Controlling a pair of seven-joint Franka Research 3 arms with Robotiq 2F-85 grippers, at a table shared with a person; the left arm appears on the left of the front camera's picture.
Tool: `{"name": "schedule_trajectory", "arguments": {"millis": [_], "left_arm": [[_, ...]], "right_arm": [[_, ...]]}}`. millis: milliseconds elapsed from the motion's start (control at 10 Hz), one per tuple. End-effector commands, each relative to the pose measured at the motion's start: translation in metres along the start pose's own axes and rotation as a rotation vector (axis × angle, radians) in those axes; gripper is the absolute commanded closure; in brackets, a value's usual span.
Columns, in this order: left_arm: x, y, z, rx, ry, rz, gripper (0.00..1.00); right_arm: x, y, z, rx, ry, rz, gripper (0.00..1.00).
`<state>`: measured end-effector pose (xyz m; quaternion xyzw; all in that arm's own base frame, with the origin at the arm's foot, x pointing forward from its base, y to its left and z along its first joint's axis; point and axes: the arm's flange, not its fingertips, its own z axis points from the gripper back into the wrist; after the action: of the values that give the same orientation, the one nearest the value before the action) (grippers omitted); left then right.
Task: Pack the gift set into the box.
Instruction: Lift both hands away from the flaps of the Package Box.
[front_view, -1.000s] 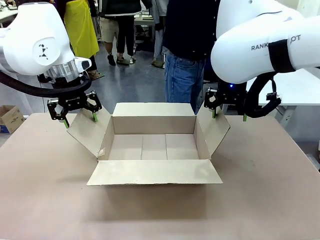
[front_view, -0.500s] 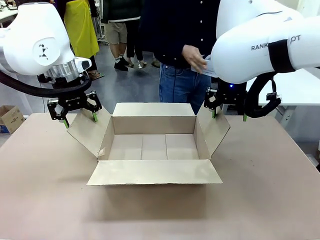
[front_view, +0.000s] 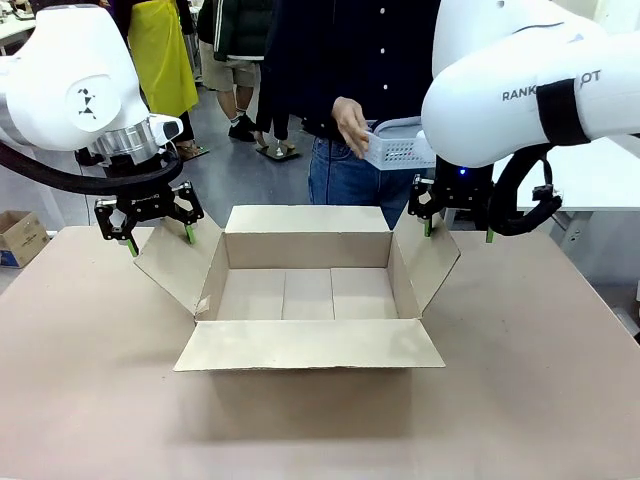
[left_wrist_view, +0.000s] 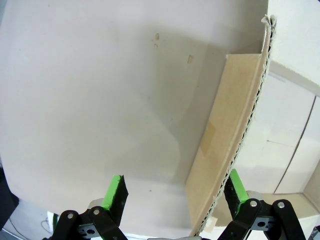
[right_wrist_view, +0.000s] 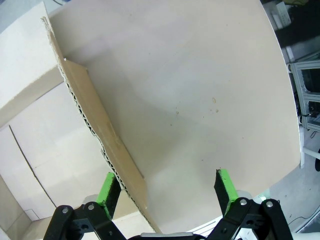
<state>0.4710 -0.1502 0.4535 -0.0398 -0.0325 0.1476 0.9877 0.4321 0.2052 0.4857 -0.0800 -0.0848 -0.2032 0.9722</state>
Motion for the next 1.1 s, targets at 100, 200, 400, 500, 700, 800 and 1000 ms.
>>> {"name": "schedule_trajectory", "arguments": {"millis": [100,200,400,500,700,800,1000], "left_arm": [[0.0009,0.0,0.0029,0.017,-0.001,0.009,0.0],[0.0009,0.0,0.0029,0.017,-0.001,0.009,0.0],[0.0009,0.0,0.0029,0.017,-0.001,0.009,0.0],[0.0009,0.0,0.0029,0.017,-0.001,0.009,0.0],[0.0009,0.0,0.0029,0.017,-0.001,0.009,0.0],[0.0009,0.0,0.0029,0.017,-0.001,0.009,0.0],[0.0009,0.0,0.0029,0.017,-0.001,0.009,0.0]], "right_arm": [[0.0038,0.0025,0.0017,-0.02,-0.019,-0.012,0.0],[0.0038,0.0025,0.0017,-0.02,-0.019,-0.012,0.0],[0.0038,0.0025,0.0017,-0.02,-0.019,-0.012,0.0],[0.0038,0.0025,0.0017,-0.02,-0.019,-0.012,0.0],[0.0038,0.0025,0.0017,-0.02,-0.019,-0.012,0.0],[0.0038,0.0025,0.0017,-0.02,-0.019,-0.012,0.0],[0.0038,0.0025,0.0017,-0.02,-0.019,-0.012,0.0]]}}
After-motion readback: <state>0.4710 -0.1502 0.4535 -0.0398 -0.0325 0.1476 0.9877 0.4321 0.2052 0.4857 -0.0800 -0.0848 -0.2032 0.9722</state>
